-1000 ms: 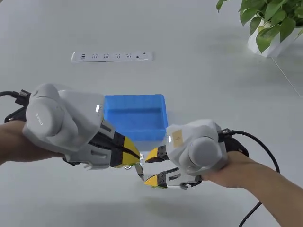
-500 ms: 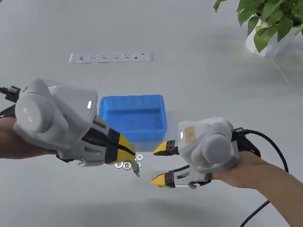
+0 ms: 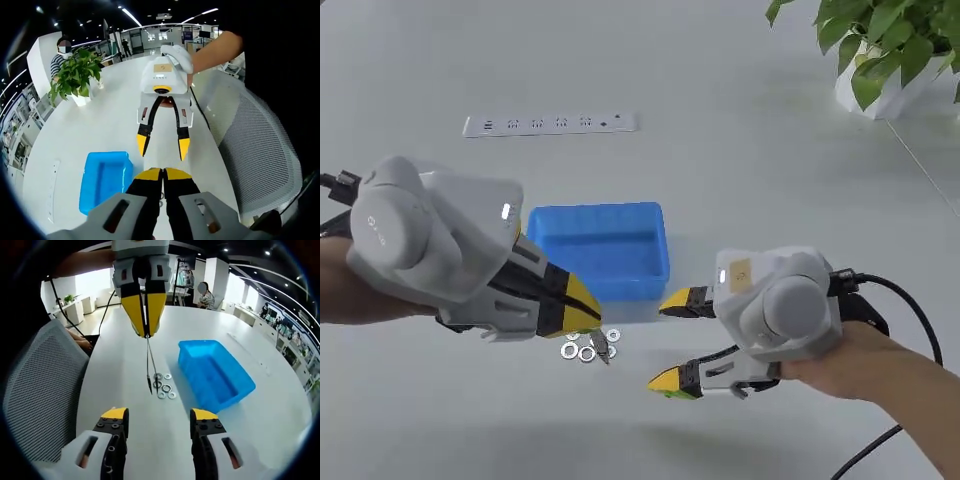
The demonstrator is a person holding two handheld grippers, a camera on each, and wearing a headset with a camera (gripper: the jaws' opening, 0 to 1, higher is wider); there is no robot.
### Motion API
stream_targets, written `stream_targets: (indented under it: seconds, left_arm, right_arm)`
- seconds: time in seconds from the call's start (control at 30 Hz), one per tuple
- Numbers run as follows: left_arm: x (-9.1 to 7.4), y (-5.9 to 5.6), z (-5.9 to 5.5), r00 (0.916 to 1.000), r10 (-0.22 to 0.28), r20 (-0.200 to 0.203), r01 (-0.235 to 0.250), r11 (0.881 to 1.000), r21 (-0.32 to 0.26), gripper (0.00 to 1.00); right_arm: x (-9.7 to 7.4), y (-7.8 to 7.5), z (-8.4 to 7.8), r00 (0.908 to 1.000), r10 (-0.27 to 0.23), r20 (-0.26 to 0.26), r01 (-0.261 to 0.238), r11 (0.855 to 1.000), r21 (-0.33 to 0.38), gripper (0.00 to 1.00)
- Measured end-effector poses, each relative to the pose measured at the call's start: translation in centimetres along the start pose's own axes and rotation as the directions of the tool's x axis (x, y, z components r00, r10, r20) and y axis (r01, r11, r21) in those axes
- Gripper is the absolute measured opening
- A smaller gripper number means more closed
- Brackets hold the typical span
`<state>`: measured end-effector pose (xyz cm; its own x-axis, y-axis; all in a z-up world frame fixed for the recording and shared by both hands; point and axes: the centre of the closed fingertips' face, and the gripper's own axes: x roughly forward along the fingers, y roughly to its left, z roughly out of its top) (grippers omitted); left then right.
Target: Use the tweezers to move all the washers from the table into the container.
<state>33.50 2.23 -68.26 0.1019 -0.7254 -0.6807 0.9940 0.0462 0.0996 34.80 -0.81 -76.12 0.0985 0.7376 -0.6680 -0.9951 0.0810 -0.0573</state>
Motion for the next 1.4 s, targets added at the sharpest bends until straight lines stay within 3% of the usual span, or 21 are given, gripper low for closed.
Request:
stream_targets:
  seconds: [0.27,0.43,0.87,1.4]
  left_arm:
    - [0.2,0.5,-0.2,1.0000,-0.002,-0.006,0.002,1.000,0.006,0.04]
    - [0.4,0.5,-0.4,0.9999,-0.007,-0.012,0.008,1.000,0.007,0.04]
    - [0.7,0.5,-0.7,0.9997,-0.018,-0.016,0.018,1.000,0.009,0.04]
    - [0.7,0.6,-0.6,0.9995,-0.032,-0.007,0.032,0.999,0.011,0.04]
  right_arm:
    - [-0.5,-0.5,-0.2,0.9990,-0.038,0.025,0.036,0.998,0.054,0.68]
    - [-0.5,-0.5,-0.5,0.9989,-0.042,0.023,0.041,0.997,0.065,0.69]
    - [-0.5,-0.2,-0.9,0.9991,-0.038,0.018,0.037,0.997,0.061,0.67]
    - [1.1,0.4,1.0,0.9979,0.008,0.064,-0.007,1.000,-0.015,0.51]
